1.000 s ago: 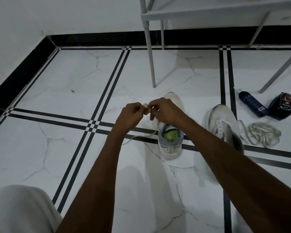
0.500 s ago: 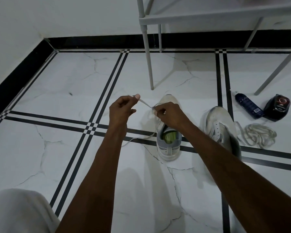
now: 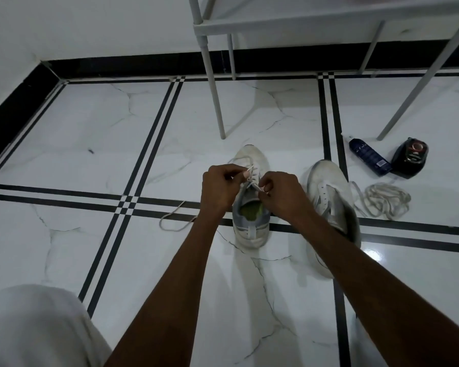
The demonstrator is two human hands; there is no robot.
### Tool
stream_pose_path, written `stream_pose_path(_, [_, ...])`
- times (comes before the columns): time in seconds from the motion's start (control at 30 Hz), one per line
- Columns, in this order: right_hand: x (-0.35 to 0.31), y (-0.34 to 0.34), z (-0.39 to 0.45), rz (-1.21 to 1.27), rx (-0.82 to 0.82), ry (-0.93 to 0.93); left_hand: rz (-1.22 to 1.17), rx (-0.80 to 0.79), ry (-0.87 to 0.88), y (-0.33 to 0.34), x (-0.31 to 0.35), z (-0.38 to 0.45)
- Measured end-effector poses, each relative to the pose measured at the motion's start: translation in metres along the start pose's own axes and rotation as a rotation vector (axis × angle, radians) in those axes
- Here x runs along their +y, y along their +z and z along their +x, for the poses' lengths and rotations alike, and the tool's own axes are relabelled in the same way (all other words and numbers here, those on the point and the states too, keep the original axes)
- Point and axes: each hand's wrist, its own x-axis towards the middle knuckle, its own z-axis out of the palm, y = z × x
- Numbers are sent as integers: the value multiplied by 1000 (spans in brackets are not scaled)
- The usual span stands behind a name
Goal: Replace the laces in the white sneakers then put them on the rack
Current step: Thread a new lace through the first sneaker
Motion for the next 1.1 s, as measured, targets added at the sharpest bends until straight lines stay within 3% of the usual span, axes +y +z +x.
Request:
stream_pose_path(0.1, [1, 9, -1, -61, 67, -56, 56, -13, 1, 5, -1, -1])
stream_pose_path(0.2, [7, 11, 1, 38, 105, -21, 108, -56, 14, 5, -4, -3])
stream_pose_path(0.33, [20, 5, 13, 307, -10, 185, 189, -51, 91, 9, -6, -9])
stream_pose_path(0.5, [22, -1, 16, 618, -110, 334, 321, -12, 44, 15, -5, -10])
stream_pose_path(1.1, [13, -8, 13, 763, -150, 381, 374, 48, 4, 27, -8, -13])
